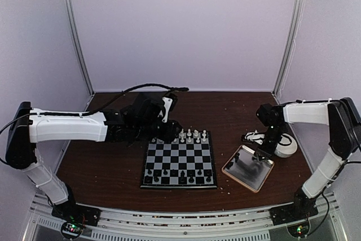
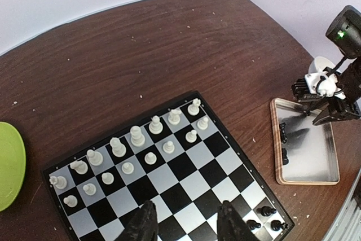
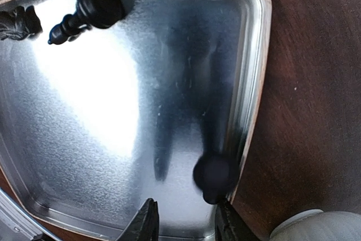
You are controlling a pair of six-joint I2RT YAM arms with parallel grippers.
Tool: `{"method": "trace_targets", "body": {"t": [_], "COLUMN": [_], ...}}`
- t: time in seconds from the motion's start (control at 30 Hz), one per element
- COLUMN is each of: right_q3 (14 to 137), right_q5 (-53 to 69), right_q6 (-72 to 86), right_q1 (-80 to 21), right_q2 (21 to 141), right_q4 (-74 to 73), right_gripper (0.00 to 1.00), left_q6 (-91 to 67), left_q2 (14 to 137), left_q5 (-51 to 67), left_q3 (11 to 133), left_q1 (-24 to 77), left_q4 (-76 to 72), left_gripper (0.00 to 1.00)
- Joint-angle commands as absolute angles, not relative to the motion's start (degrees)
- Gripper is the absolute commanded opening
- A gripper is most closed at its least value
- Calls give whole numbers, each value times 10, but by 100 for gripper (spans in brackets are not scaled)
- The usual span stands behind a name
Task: Set up the chess pieces on the board
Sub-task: Pick up the queen from the storage box.
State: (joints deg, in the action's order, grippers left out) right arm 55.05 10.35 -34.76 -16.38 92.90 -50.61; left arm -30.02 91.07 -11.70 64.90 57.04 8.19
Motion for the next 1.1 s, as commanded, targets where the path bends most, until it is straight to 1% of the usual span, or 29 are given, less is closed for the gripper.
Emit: {"method": "trace_targets", "body": {"t": [0.0,0.37,0.5,0.7,1.07], "right_q3": [569,569,572,570,577], "right_q5": [99,109,115,110,100], "right_q6": [-350,-351,-358,-355,-344], "right_q1": [-169,-177,-188,-196,-196], "right_q2": [944,948,961,972,976], "right_q4": [-492,-485,-484,-477,-464], "right_gripper": [36,34,31,22,12], "left_q6": [-309,-310,-310,-310,-299], "left_q2": [918,926,929,929,932], "left_q5": [-110,-100,-97,-93,-75], "left_q3": [639,640,640,637,637], "left_q1": [568,568,568,568,567], "left_q4": [49,45,44,44,43], "left_gripper": [36,37,37,37,36]}}
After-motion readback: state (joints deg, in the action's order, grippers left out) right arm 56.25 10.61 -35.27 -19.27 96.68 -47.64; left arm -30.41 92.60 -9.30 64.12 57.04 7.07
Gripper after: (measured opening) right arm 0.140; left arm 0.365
